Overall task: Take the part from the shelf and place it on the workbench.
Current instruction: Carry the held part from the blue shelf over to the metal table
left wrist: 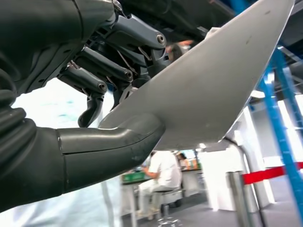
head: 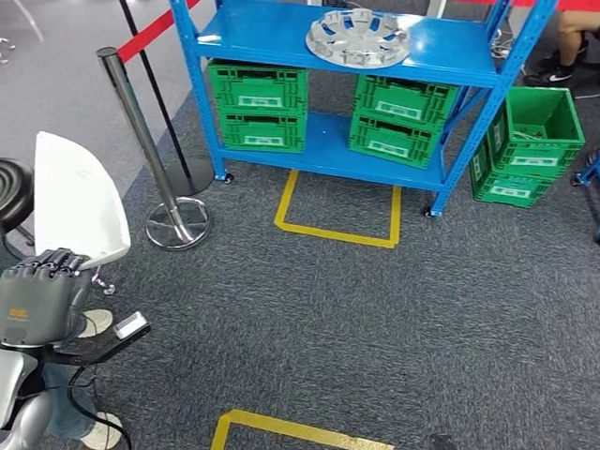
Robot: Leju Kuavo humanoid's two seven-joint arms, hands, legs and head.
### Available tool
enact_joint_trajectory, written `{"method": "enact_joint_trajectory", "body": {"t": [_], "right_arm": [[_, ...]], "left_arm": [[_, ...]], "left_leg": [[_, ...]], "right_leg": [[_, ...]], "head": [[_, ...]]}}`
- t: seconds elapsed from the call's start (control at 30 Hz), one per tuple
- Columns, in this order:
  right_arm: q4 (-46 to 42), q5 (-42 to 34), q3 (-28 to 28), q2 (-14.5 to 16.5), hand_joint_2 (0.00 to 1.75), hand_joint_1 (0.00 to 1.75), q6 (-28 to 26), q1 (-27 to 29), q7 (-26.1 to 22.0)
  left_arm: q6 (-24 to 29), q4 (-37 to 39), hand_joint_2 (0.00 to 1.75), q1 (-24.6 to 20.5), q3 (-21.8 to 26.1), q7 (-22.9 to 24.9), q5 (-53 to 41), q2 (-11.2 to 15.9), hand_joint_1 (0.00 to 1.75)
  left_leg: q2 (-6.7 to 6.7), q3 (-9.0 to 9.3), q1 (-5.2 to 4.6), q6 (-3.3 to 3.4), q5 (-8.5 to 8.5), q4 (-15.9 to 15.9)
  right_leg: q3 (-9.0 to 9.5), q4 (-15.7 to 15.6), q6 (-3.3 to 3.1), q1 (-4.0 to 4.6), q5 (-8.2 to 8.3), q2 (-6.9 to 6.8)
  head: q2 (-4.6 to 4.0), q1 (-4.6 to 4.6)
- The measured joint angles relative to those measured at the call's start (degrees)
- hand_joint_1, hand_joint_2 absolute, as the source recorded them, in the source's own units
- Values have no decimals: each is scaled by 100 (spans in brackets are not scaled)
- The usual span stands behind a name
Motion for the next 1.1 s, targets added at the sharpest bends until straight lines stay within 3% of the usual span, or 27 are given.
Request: {"method": "enact_joint_trajectory", "body": {"t": [0.07,0.1,0.13,0.17,0.2,0.27,0.33,0.4,0.43,0.5,0.57,0.63,0.67,0.7,0.73,0.8,0.83,0.9,0.93,1.0,1.07,1.1], "right_arm": [[1,1,7,2,0,0,3,11,0],[1,2,9,2,0,0,1,20,1],[1,2,10,2,0,0,-2,29,3],[1,3,10,2,0,0,-4,34,4],[1,3,10,2,0,0,-6,34,4],[1,3,11,3,0,0,-8,25,4],[1,4,14,3,0,0,-11,19,9],[2,6,15,7,0,0,-18,19,16],[0,9,15,10,0,0,-21,16,19],[-4,20,16,16,0,0,-34,13,19],[-8,28,15,14,0,0,-62,23,20],[-7,31,14,14,0,0,-79,36,25],[-7,31,14,14,0,0,-81,34,29],[-6,32,14,15,0,0,-80,29,33],[-5,31,14,15,0,0,-80,22,36],[-6,29,14,16,0,0,-80,12,37],[-6,29,14,16,0,0,-79,10,38],[-5,28,14,16,0,0,-78,8,39],[-5,28,14,16,0,0,-78,4,39],[-5,27,15,21,0,0,-78,1,38],[-3,29,15,30,0,0,-79,14,37],[-2,31,15,34,0,0,-79,25,38]], "left_arm": [[-2,0,175,-3,1,0,0,-7,145],[-5,0,175,1,0,1,0,-10,145],[-8,0,175,7,0,2,0,-12,145],[-11,0,175,12,0,3,1,-13,145],[-13,0,175,14,1,5,1,-13,145],[-14,0,175,11,4,9,2,-12,145],[-15,0,175,2,10,11,3,-8,145],[-16,0,175,16,21,13,5,1,145],[-17,0,175,33,27,13,6,8,145],[-19,0,175,39,34,16,10,21,145],[-21,0,175,33,34,22,13,21,145],[-25,0,175,48,34,26,13,14,145],[-26,0,175,56,34,26,13,14,145],[-27,0,175,58,35,27,13,15,145],[-27,0,175,58,37,27,13,16,145],[-26,0,175,42,40,28,14,18,145],[-26,0,175,39,44,29,14,19,145],[-26,0,175,57,62,30,16,27,145],[-25,-1,175,74,80,31,16,33,145],[-23,-2,175,82,115,31,19,44,145],[-22,-2,175,83,132,31,26,51,145],[-22,-1,175,93,138,31,35,51,145]], "left_leg": [[-128,-43,-5,47,28,3],[-206,-62,-11,58,41,4],[-287,-75,-17,60,53,6],[-373,-81,-20,56,64,8],[-459,-82,-18,45,73,12],[-611,-100,-20,8,84,38],[-739,-162,-14,-51,110,71],[-865,-228,8,-122,154,75],[-836,-255,7,-155,149,88],[-540,-408,-11,-217,-49,391],[-228,-757,-7,-270,-444,1156],[-174,-1025,11,-293,-643,1756],[-167,-1009,14,-293,-577,1747],[-140,-866,13,-284,-413,1491],[-51,-642,5,-265,-209,1086],[186,-250,-42,-210,35,330],[256,-171,-65,-174,65,151],[174,-185,-88,-90,68,83],[109,-191,-82,-52,84,65],[-20,-186,-56,21,120,30],[-151,-189,-42,63,134,24],[-227,-191,-44,74,136,24]], "right_leg": [[-341,806,5,-5,-419,269],[-488,1152,-3,1,-551,324],[-541,1298,-14,6,-568,346],[-480,1208,-29,10,-473,359],[-305,888,-44,7,-287,396],[117,70,-62,-29,14,640],[326,-317,-69,-53,68,832],[339,-322,-103,-43,66,756],[333,-324,-134,-44,81,690],[327,-344,-199,-55,104,545],[316,-347,-232,-39,107,385],[306,-347,-237,-27,104,223],[305,-347,-237,-23,103,143],[310,-347,-234,-22,101,66],[318,-347,-228,-19,97,-8],[326,-339,-190,11,78,-132],[329,-339,-165,27,70,-189],[347,-361,-107,39,65,-313],[350,-355,-74,30,47,-310],[249,-102,-23,13,-137,-61],[-79,636,-8,7,-521,264],[-267,1038,-6,10,-683,327]], "head": [[-1,15],[-1,17],[-1,17],[-1,16],[-1,17],[-1,15],[-1,8],[0,7],[-1,4],[-1,-37],[-1,-74],[-1,-74],[-1,-74],[-1,-74],[-1,-74],[-1,-76],[-1,-76],[0,-73],[-1,-69],[-1,-53],[-1,-32],[-1,-26]]}}
